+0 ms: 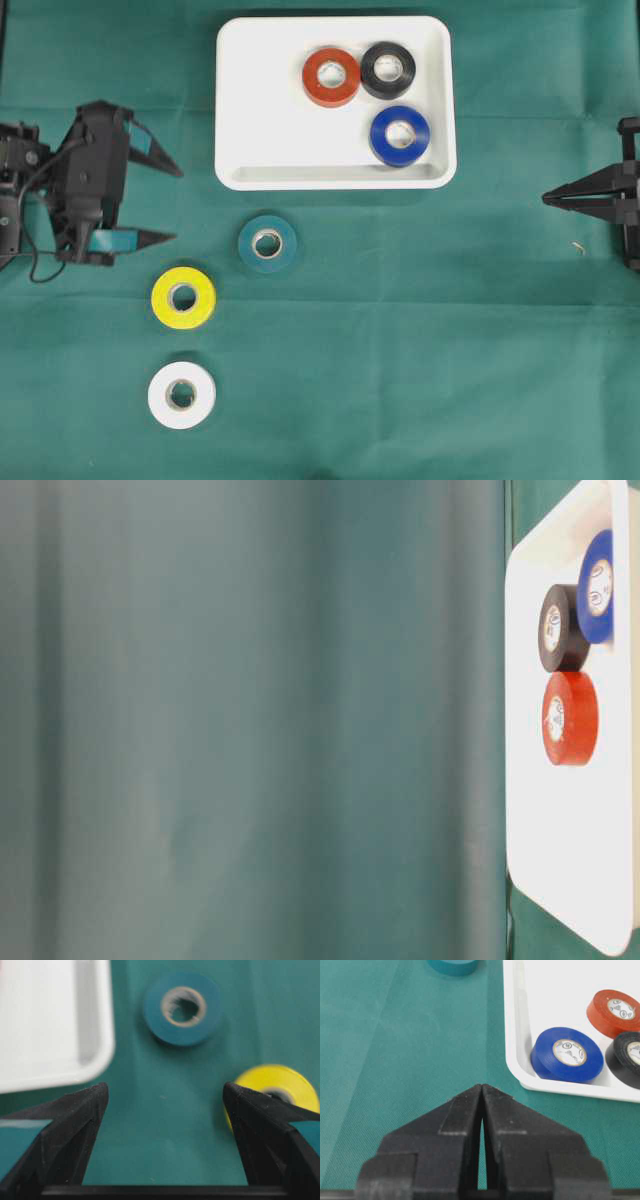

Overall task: Put the tape into the white case with the left arm.
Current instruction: 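Withdraw the left gripper left and move it over the yellow roll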

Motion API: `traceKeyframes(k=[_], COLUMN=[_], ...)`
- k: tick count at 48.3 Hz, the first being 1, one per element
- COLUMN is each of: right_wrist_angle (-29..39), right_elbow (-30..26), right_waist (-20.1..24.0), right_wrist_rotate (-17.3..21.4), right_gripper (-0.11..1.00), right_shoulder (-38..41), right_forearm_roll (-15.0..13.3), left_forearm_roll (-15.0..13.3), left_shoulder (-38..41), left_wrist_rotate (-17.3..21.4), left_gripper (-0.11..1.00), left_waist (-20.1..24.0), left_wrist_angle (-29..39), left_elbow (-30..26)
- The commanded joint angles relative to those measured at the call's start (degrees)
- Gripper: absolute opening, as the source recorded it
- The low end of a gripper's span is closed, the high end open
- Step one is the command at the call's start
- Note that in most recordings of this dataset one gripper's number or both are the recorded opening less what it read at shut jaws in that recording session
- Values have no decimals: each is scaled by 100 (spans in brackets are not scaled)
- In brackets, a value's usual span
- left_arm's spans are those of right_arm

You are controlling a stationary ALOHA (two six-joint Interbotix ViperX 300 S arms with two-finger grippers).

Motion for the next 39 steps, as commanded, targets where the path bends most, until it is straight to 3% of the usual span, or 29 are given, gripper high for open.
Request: traceKeyframes(k=[1, 11, 26, 39], right_wrist_angle=[-62, -62, -62, -62], right_elbow=[-70, -79, -70, -70], right_waist=[-9, -9, -9, -9], right_wrist_rotate=[0, 9, 9, 9], right_gripper=[-9, -9, -9, -9], right_shoulder=[53, 53, 53, 62], right_forearm_roll=[0, 0, -9, 0], left_forearm_roll=[-9, -9, -9, -18], left_shoulder=[-35, -35, 97, 615], left_wrist_rotate=[-9, -9, -35, -422], left_gripper=[93, 93, 93, 93], left_waist=[-158, -554, -633, -835], left_wrist_angle=[62, 88, -211, -545], left_elbow=[-62, -18, 123, 237])
